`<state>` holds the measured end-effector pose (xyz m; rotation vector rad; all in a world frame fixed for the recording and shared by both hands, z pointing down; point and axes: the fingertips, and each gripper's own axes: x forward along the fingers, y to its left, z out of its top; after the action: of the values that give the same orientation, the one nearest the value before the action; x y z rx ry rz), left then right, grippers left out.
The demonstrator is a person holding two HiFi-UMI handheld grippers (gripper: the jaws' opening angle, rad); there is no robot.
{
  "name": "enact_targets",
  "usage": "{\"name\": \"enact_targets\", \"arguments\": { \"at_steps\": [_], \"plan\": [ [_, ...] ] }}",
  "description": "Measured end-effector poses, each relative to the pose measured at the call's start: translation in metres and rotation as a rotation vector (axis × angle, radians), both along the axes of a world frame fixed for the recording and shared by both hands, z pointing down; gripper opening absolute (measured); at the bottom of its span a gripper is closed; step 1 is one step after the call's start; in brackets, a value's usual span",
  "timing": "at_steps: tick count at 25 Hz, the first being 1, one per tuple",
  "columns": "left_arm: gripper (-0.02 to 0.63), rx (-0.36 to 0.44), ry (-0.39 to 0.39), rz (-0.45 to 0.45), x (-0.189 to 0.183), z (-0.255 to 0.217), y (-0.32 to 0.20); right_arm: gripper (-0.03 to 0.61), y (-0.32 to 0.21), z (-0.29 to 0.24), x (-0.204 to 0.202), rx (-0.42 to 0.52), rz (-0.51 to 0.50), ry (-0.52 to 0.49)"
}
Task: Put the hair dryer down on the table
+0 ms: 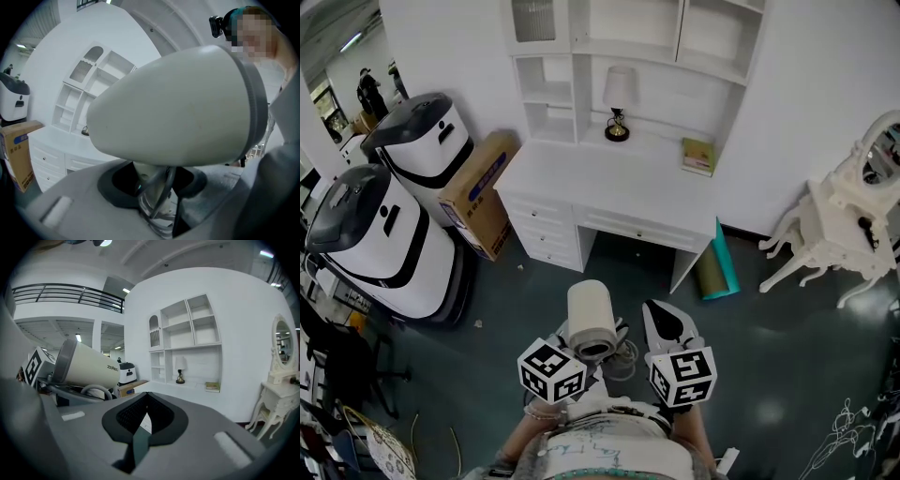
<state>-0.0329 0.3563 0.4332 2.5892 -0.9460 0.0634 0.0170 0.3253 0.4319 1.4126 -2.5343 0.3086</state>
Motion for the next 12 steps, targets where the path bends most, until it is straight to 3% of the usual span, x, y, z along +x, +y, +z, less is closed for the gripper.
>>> {"name": "enact_targets", "arguments": {
  "at_steps": [12],
  "plan": [
    [0.173, -0.005, -0.012, 0.064, -0.017, 0.005, -0.059, 0.028, -0.057, 0.007, -0.016, -0.013, 0.045, 0.000]
  ]
}}
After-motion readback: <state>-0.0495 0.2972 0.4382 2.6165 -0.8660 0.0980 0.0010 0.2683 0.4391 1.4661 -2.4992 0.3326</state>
